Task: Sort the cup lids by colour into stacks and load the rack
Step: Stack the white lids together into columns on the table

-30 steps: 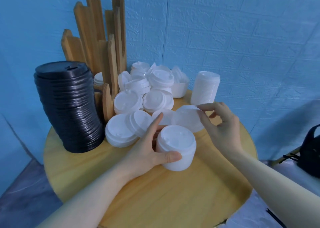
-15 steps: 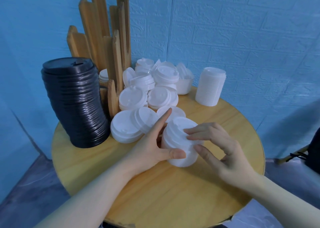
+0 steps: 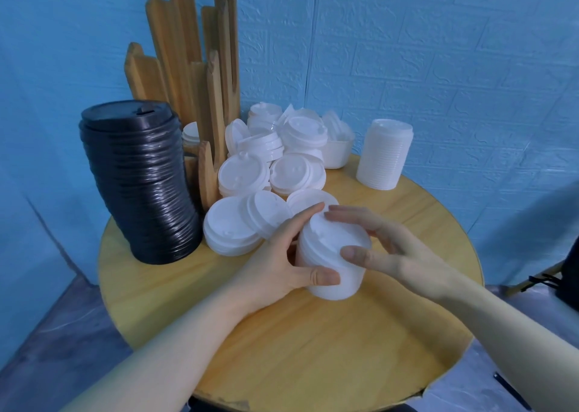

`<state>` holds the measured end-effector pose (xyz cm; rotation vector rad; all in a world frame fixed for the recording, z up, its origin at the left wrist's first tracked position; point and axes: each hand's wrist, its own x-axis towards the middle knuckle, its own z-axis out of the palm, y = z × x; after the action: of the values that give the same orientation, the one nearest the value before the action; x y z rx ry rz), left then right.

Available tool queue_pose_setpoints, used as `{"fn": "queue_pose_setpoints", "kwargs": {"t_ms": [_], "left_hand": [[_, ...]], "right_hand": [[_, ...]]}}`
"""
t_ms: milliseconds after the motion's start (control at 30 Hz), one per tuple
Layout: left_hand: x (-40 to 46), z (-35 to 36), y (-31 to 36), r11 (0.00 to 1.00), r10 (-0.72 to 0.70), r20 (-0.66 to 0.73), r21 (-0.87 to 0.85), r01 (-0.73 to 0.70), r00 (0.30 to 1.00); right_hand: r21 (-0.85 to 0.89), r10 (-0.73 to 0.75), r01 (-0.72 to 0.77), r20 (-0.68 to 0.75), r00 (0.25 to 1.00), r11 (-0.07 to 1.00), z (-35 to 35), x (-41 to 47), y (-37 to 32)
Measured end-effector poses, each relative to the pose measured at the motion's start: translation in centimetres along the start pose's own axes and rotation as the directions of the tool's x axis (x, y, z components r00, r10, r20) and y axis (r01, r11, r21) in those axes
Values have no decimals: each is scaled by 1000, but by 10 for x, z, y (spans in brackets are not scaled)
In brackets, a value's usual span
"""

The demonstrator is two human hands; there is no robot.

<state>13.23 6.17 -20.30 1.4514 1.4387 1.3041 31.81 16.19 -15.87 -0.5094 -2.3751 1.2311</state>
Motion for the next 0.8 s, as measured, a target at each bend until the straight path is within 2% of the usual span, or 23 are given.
{"fn": "queue_pose_setpoints", "kwargs": {"t_ms": [233,367,533,667,800], "left_hand": [[0,-3,-1,999,-28,26,-17,28,999],[-1,-2,1,1000,-24,41,-3,24,999],[-3,-3,5,999,9,73,41,-12,997],[-6,-3,9,999,28,78,31,-30,997],[-16,-3,10,999,41,90,27,-43,995]], "right_hand": [[-50,65,-64,20,998,997,-2,6,-1],[-66,83,-85,-39,996,994,2,3,-5],[13,63,-62,-51,997,998,11,-1,2],[178,83,-79,-15,996,981,17,-7,7],[187,48,-40,-40,998,982,26,-16,4]]}}
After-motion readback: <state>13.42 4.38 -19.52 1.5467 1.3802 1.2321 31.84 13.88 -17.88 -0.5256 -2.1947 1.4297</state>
